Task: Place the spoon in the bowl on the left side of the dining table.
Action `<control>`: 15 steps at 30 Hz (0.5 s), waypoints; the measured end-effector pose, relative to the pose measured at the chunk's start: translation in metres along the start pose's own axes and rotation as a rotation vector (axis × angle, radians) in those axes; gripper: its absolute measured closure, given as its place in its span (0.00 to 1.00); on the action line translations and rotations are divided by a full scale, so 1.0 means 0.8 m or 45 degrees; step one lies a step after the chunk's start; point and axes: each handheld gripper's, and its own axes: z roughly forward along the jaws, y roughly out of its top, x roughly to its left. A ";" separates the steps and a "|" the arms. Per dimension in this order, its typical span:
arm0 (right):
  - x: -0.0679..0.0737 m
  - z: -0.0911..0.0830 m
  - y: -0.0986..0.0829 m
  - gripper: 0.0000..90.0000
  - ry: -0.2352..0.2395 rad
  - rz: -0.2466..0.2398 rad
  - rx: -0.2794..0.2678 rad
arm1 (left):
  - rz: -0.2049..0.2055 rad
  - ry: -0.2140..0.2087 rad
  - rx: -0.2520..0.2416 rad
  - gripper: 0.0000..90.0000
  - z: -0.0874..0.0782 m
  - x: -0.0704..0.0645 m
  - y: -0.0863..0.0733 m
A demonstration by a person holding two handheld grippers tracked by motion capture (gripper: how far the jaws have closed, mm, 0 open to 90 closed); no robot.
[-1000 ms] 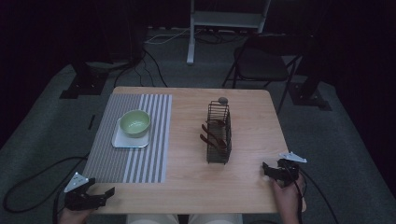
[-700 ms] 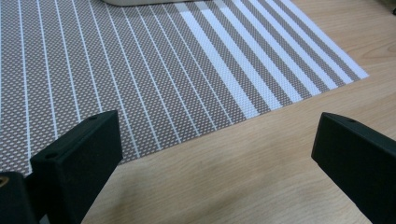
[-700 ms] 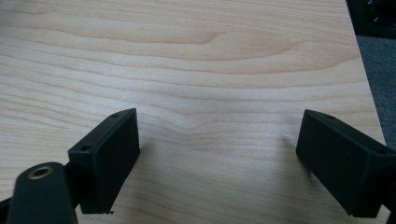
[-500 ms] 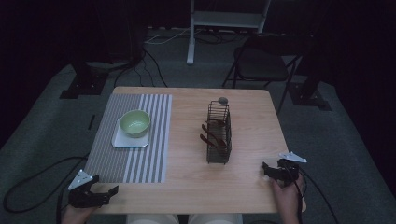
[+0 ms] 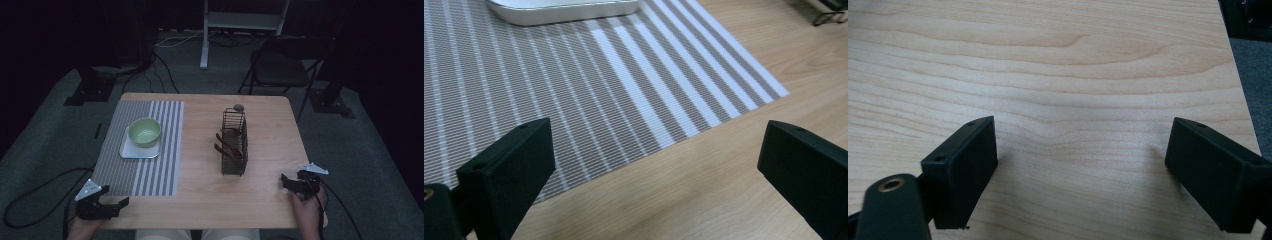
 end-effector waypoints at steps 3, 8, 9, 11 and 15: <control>0.000 0.000 0.000 0.14 0.000 0.000 0.000 | 0.008 -0.008 -0.005 0.02 0.001 -0.002 0.003; 0.000 0.000 0.000 0.14 0.000 0.000 0.000 | 0.021 -0.026 -0.010 0.02 0.004 -0.005 0.008; 0.000 0.000 0.000 0.14 0.000 0.000 0.000 | 0.021 -0.030 -0.008 0.02 0.005 -0.007 0.009; 0.000 0.000 0.000 0.14 0.000 0.000 0.000 | 0.033 -0.029 -0.009 0.02 0.007 -0.009 0.011; 0.000 0.000 0.000 0.14 0.000 0.000 0.000 | 0.046 -0.054 -0.012 0.02 0.011 -0.013 0.017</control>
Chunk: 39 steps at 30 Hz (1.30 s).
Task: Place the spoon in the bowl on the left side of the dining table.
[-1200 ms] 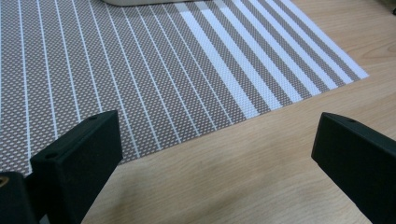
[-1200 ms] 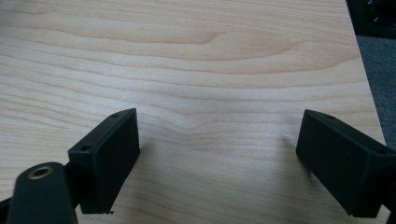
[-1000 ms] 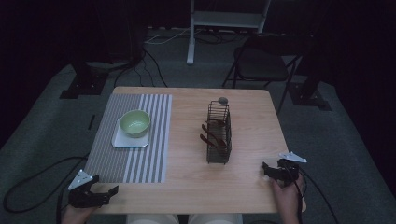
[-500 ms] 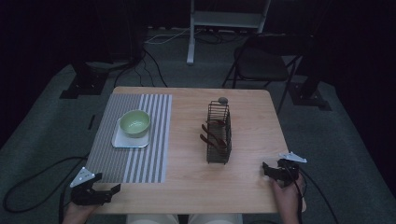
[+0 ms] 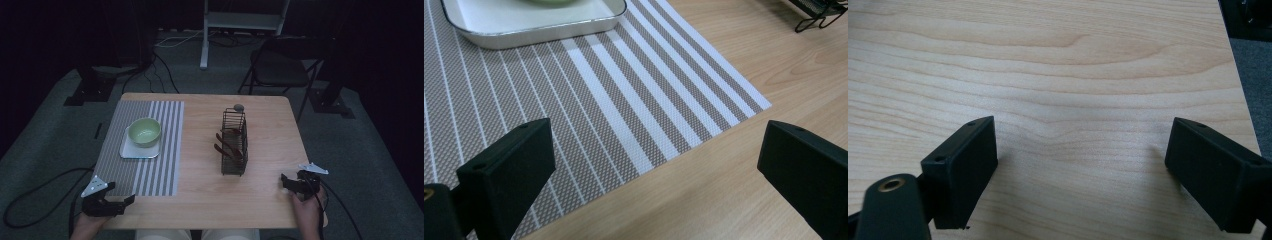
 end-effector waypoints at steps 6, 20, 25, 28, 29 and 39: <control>0.000 0.000 0.000 0.14 0.000 0.000 0.000 | 0.021 -0.016 -0.003 0.02 0.005 -0.006 0.007; 0.000 0.000 0.000 0.14 0.000 0.001 0.000 | 0.063 -0.069 -0.005 0.02 0.016 -0.019 0.024; 0.000 0.000 0.000 0.14 0.000 0.000 0.000 | 0.077 -0.078 -0.013 0.02 0.020 -0.024 0.029; 0.000 0.000 0.000 0.14 0.000 0.000 0.000 | 0.089 -0.088 -0.015 0.02 0.022 -0.028 0.033; 0.000 0.000 0.000 0.14 0.000 0.000 0.000 | 0.093 -0.087 -0.014 0.02 0.023 -0.029 0.035; 0.000 0.000 0.000 0.14 0.000 0.000 0.000 | 0.133 -0.122 -0.029 0.02 0.032 -0.042 0.054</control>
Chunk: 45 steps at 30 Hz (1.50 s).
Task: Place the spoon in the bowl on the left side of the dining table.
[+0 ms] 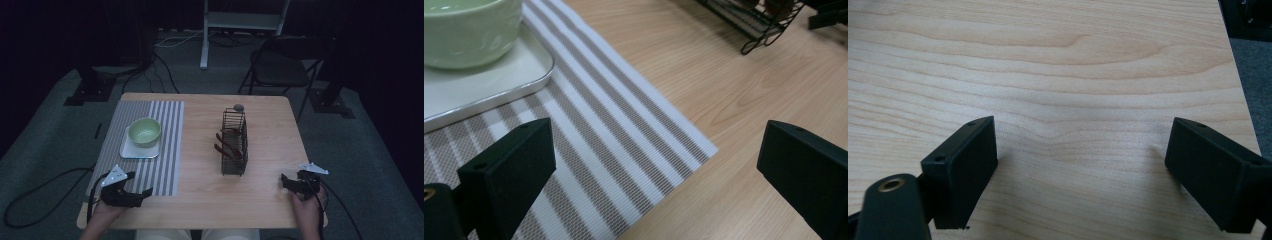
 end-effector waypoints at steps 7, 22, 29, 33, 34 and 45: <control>0.000 0.000 0.000 0.14 0.000 0.000 0.000 | 0.015 -0.038 -0.012 0.02 0.008 -0.007 0.012; 0.000 0.000 0.000 0.14 0.000 0.000 0.000 | 0.061 -0.077 -0.028 0.02 0.029 -0.022 0.041; 0.000 0.000 0.000 0.14 0.000 -0.001 0.000 | 0.095 -0.090 -0.026 0.02 0.035 -0.028 0.055; 0.000 0.000 0.000 0.14 0.000 -0.002 0.000 | 0.106 -0.090 -0.023 0.02 0.038 -0.028 0.063; 0.000 0.000 0.000 0.14 0.000 -0.002 -0.002 | 0.108 -0.090 -0.024 0.02 0.039 -0.028 0.065; 0.000 0.000 0.000 0.14 0.000 -0.002 -0.002 | 0.136 -0.099 -0.047 0.02 0.048 -0.036 0.091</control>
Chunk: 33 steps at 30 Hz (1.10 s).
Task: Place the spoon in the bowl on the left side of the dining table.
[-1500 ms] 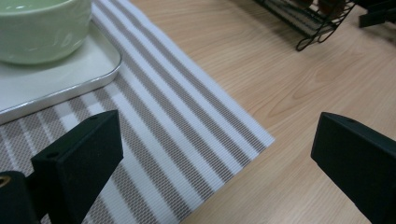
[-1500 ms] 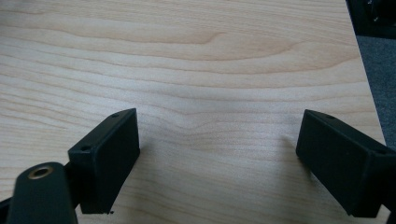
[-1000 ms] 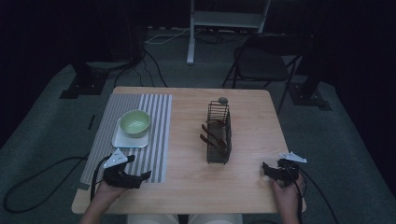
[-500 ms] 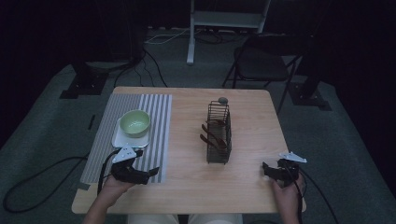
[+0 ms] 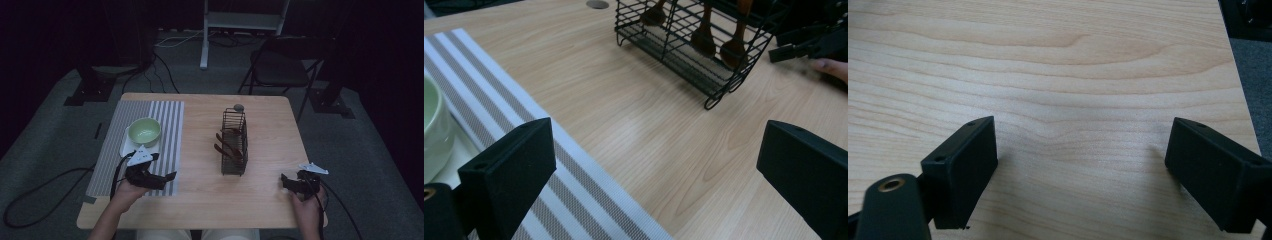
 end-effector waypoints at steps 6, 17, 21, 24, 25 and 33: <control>0.000 0.000 0.000 0.14 0.000 0.000 0.000 | 0.011 -0.014 0.000 0.02 0.004 -0.001 0.012; 0.000 0.000 0.000 0.14 0.000 0.000 0.000 | 0.057 -0.029 0.000 0.03 0.014 -0.008 0.036; 0.000 0.000 0.000 0.14 0.000 0.001 0.001 | 0.060 -0.035 -0.006 0.03 0.020 -0.011 0.044; 0.000 0.000 0.000 0.14 0.000 0.000 0.001 | 0.074 -0.044 -0.001 0.03 0.023 -0.013 0.052; 0.000 0.000 0.000 0.14 0.000 0.001 0.001 | 0.076 -0.050 -0.006 0.03 0.024 -0.014 0.056; 0.000 0.000 0.000 0.14 0.000 0.002 0.000 | 0.086 -0.067 -0.026 0.03 0.035 -0.018 0.077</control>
